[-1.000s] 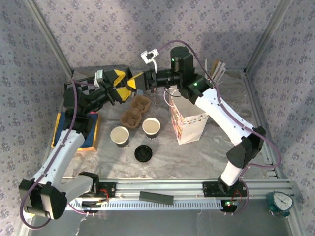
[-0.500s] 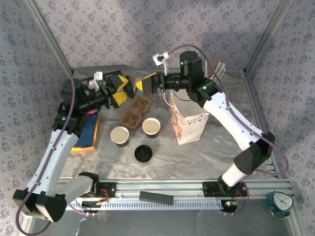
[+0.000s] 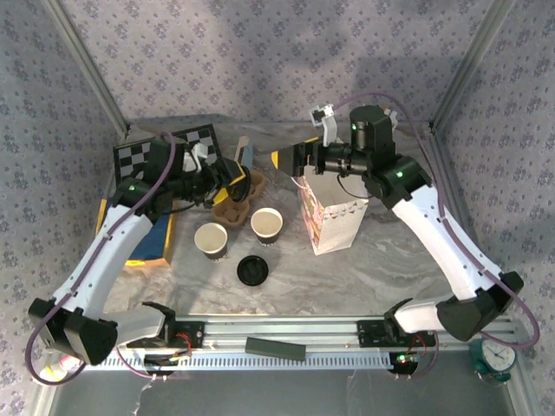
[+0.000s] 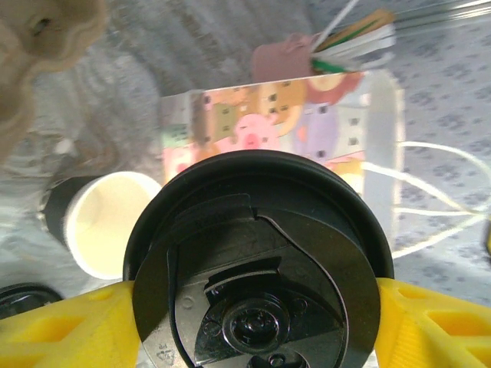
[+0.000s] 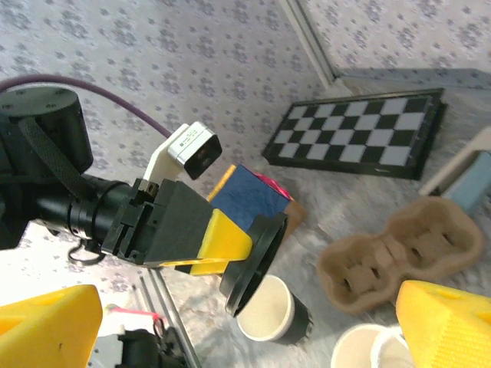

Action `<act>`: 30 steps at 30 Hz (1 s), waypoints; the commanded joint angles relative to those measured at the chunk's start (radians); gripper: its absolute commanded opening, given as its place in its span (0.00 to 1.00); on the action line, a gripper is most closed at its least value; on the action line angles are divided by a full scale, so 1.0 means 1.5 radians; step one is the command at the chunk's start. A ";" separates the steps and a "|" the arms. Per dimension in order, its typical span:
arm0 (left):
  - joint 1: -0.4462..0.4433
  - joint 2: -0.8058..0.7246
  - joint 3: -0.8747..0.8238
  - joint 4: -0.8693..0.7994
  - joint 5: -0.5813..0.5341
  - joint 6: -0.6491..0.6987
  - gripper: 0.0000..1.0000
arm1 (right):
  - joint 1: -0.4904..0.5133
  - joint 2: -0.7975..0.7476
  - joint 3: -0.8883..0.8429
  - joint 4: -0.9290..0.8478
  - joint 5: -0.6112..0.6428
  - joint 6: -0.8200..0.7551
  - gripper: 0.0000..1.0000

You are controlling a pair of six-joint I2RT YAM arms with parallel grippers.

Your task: Pack the takeout coffee

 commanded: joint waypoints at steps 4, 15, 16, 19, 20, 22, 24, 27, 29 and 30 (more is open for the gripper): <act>-0.062 0.059 0.063 -0.122 -0.114 0.111 0.74 | -0.003 -0.065 -0.035 -0.077 0.060 -0.042 1.00; -0.152 0.189 0.151 -0.232 -0.238 0.189 0.73 | -0.005 -0.134 -0.078 -0.125 0.094 -0.053 1.00; -0.160 0.202 0.160 -0.240 -0.246 0.195 0.73 | -0.005 -0.140 -0.084 -0.126 0.098 -0.053 1.00; -0.181 0.232 0.180 -0.250 -0.268 0.206 0.73 | -0.004 -0.157 -0.101 -0.127 0.107 -0.052 1.00; -0.186 0.241 0.187 -0.254 -0.275 0.208 0.73 | -0.005 -0.160 -0.104 -0.129 0.110 -0.052 1.00; -0.198 0.263 0.204 -0.263 -0.290 0.217 0.73 | -0.005 -0.169 -0.111 -0.134 0.114 -0.052 1.00; -0.211 0.283 0.219 -0.269 -0.302 0.222 0.74 | -0.006 -0.176 -0.116 -0.140 0.117 -0.054 1.00; -0.229 0.317 0.245 -0.281 -0.321 0.230 0.74 | -0.006 -0.185 -0.128 -0.149 0.122 -0.056 1.00; -0.240 0.336 0.259 -0.291 -0.334 0.237 0.74 | -0.007 -0.190 -0.135 -0.165 0.124 -0.061 1.00; -0.245 0.346 0.266 -0.296 -0.344 0.240 0.74 | -0.006 -0.191 -0.137 -0.176 0.129 -0.062 1.00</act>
